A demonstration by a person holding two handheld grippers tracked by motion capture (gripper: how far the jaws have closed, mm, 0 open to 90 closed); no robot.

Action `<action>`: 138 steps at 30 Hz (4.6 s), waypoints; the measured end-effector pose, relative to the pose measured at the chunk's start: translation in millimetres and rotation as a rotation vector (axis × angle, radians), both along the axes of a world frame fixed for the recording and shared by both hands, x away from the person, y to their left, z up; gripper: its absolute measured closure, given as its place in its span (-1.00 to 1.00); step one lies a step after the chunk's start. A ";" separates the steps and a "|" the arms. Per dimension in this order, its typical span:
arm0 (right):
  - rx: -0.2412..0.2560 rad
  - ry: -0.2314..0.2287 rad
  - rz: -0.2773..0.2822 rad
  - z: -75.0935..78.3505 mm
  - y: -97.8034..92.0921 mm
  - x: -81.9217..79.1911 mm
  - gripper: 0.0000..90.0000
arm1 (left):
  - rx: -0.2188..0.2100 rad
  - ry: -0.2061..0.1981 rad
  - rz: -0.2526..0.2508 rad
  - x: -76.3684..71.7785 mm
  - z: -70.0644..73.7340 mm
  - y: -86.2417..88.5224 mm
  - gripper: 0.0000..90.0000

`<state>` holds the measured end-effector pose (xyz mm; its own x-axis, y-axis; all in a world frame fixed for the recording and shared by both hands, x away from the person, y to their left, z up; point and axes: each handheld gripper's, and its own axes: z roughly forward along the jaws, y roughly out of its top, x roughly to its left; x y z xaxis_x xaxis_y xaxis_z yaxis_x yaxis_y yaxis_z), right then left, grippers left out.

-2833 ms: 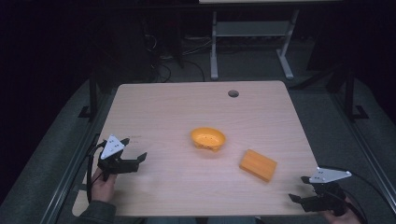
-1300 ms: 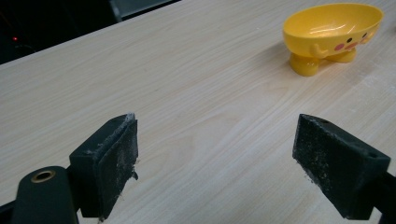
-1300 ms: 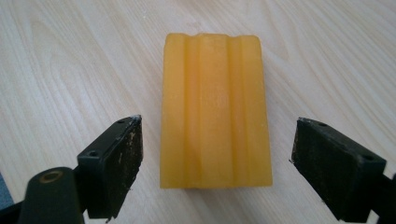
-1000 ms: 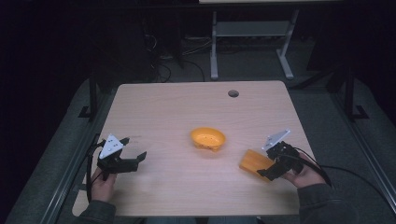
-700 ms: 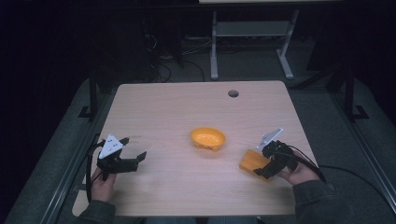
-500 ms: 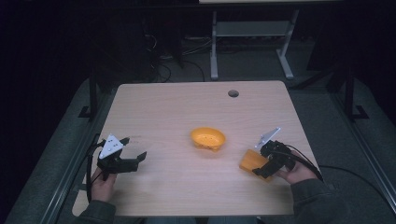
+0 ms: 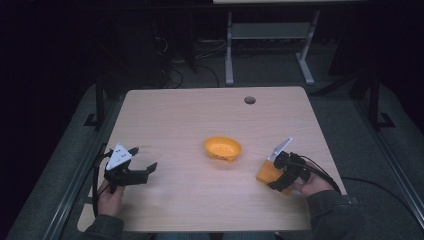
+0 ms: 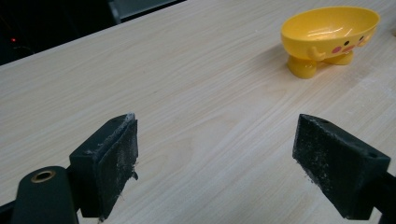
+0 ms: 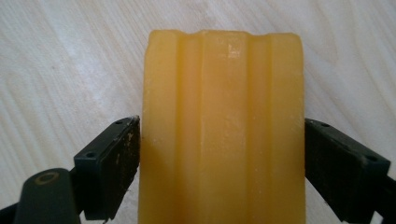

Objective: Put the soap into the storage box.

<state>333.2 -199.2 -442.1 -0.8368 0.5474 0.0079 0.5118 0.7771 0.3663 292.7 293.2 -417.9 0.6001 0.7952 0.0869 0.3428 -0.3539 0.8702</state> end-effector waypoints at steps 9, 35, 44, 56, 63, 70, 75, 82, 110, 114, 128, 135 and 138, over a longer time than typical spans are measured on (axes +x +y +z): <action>-0.012 0.002 -0.003 -5.4 1.9 1.1 -0.63 | 0.002 -0.001 -0.002 0.0 0.2 0.1 -0.70; -0.020 -0.005 0.042 -3.5 4.3 -0.1 -0.54 | -0.009 -0.008 0.006 0.2 0.7 0.5 -0.70; -0.002 -0.025 0.046 9.5 4.0 -2.0 -0.54 | -0.009 -0.008 0.006 -0.1 1.0 0.9 -0.70; 0.009 -0.048 0.052 21.1 3.5 -0.2 -0.54 | -0.008 -0.007 0.008 -0.1 1.0 1.4 -0.70; 0.018 -0.055 0.057 30.0 4.3 2.8 -0.54 | -0.008 -0.005 0.008 0.0 1.1 1.6 -0.70; 0.017 -0.061 0.070 37.2 9.0 7.1 -0.54 | -0.006 -0.006 0.007 -0.1 1.1 1.5 -0.70; 0.011 -0.061 0.082 38.6 12.9 10.2 -0.54 | -0.008 -0.005 0.007 0.2 1.2 1.9 -0.70; 0.022 -0.058 0.084 41.0 14.9 13.7 -0.54 | -0.001 -0.003 0.006 0.3 0.7 1.0 -0.70; 0.003 -0.080 0.137 61.5 34.4 31.9 -0.54 | -0.003 -0.005 0.007 0.4 0.9 1.7 -0.70; 0.007 -0.087 0.144 64.7 37.1 35.4 -0.54 | -0.005 -0.001 0.008 0.3 1.2 2.0 -0.70; 0.002 -0.093 0.159 73.1 45.5 44.9 -0.54 | -0.004 -0.004 0.009 0.1 1.2 2.2 -0.70; 0.011 -0.095 0.161 78.6 49.3 49.3 -0.54 | -0.005 -0.004 0.009 0.1 1.5 2.6 -0.70; 0.018 -0.097 0.165 79.9 51.2 50.1 -0.54 | -0.006 -0.003 0.006 0.0 1.4 2.2 -0.70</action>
